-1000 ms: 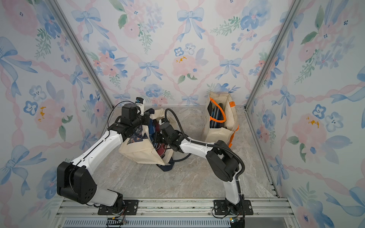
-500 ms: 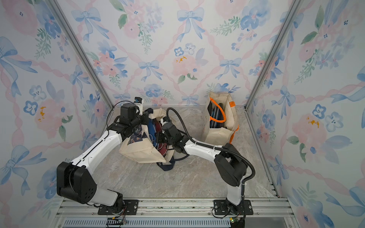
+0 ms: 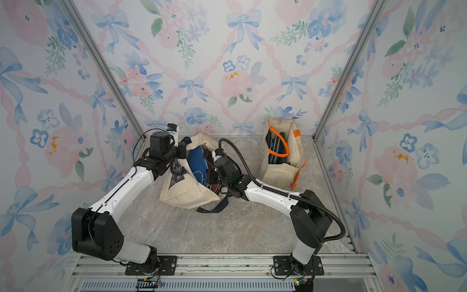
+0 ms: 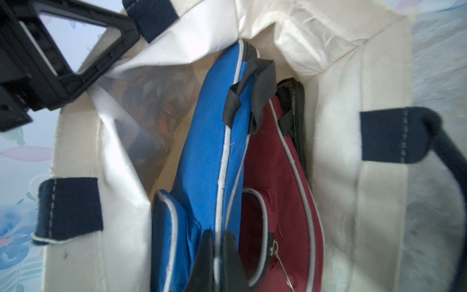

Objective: Remove the ping pong set from the canvas bag
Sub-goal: Pick up the ping pong set from the canvas bag.

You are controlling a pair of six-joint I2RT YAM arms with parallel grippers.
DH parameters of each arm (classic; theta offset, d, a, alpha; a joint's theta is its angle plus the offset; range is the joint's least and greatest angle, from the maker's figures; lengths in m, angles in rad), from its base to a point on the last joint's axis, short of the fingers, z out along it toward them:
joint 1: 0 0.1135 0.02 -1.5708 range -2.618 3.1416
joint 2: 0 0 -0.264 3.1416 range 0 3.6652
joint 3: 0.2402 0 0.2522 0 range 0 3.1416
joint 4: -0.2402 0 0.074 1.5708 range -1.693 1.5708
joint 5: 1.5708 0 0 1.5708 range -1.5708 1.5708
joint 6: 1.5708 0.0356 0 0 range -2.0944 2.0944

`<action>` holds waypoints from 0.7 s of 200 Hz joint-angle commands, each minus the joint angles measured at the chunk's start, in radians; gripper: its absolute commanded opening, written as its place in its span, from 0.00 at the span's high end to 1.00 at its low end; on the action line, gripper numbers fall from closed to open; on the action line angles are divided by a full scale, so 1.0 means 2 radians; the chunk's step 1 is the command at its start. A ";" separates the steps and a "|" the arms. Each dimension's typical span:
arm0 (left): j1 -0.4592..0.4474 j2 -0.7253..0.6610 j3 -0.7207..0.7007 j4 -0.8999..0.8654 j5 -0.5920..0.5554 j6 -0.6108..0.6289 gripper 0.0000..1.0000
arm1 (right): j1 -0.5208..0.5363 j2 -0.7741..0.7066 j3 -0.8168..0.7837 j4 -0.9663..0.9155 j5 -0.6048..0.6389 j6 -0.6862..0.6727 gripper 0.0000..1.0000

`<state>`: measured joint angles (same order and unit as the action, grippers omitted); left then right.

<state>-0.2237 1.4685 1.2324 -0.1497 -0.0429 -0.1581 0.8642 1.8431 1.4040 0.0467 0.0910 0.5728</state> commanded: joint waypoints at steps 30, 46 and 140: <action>0.023 -0.017 -0.008 0.020 -0.023 0.006 1.00 | -0.015 -0.071 0.035 -0.003 0.071 -0.065 1.00; 0.029 -0.019 -0.009 0.022 -0.023 0.005 1.00 | -0.016 -0.082 0.042 -0.012 0.084 -0.079 1.00; 0.066 -0.029 -0.014 0.027 -0.037 -0.010 1.00 | -0.048 -0.123 0.102 -0.055 0.110 -0.140 1.00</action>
<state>-0.1211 1.4460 1.2121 -0.1509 -0.0700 -0.1616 0.7914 1.6386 1.5257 -0.1005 0.2665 0.3565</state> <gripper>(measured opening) 0.052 0.022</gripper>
